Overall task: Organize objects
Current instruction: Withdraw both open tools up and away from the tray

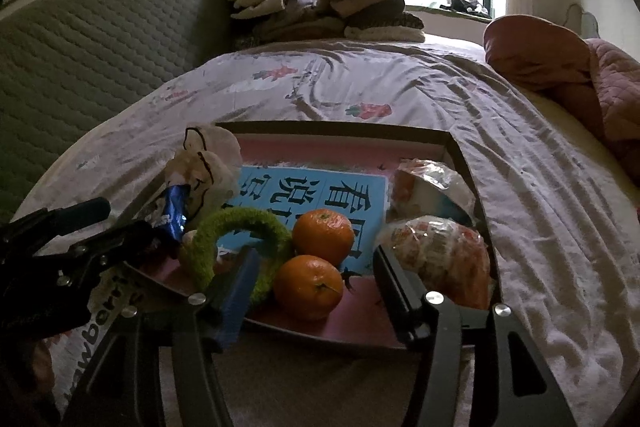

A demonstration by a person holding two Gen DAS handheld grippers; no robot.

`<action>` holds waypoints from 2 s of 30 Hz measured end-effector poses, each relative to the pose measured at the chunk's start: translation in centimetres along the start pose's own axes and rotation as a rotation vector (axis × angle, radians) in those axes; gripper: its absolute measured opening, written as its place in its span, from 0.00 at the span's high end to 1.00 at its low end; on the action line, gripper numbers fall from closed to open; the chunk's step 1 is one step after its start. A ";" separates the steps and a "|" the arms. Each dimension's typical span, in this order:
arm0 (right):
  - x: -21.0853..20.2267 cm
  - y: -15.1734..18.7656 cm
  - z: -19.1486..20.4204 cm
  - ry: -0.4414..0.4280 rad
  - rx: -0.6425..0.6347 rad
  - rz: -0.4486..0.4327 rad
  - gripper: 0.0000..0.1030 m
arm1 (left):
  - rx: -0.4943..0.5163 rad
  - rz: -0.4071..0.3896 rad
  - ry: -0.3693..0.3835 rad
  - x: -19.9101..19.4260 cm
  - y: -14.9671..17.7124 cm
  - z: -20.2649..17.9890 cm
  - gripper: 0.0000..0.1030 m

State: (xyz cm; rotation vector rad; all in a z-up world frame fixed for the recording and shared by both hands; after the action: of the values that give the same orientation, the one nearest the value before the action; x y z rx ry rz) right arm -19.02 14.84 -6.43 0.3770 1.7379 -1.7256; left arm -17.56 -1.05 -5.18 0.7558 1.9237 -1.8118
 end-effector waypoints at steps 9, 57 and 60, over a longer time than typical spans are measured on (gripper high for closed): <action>-1.5 -0.7 -0.1 0.006 -0.001 -0.045 0.42 | 0.013 -0.018 -0.021 -0.7 -0.5 -0.4 0.26; -8.7 3.0 1.2 -0.060 0.009 -0.079 0.29 | 0.016 -0.030 -0.034 -6.4 4.4 -2.6 0.26; -8.7 3.4 0.8 -0.041 0.002 -0.075 0.29 | 0.001 -0.016 -0.053 -6.4 5.1 -2.0 0.26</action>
State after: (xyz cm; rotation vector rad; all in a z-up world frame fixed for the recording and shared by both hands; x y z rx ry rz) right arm -10.23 16.42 -3.65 0.2789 1.7416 -1.7754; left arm -9.23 0.28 -5.02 0.6878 1.9009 -1.8242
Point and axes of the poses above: each gripper's, at about its wrist camera, not at the fingertips, and x roughly the way its jaws point, z to its left, y to its underside, the point moved 7 cm from there along x, roughly the way its jaws point, and after that the axes turned 3 degrees about -z, right-handed, at the moved point
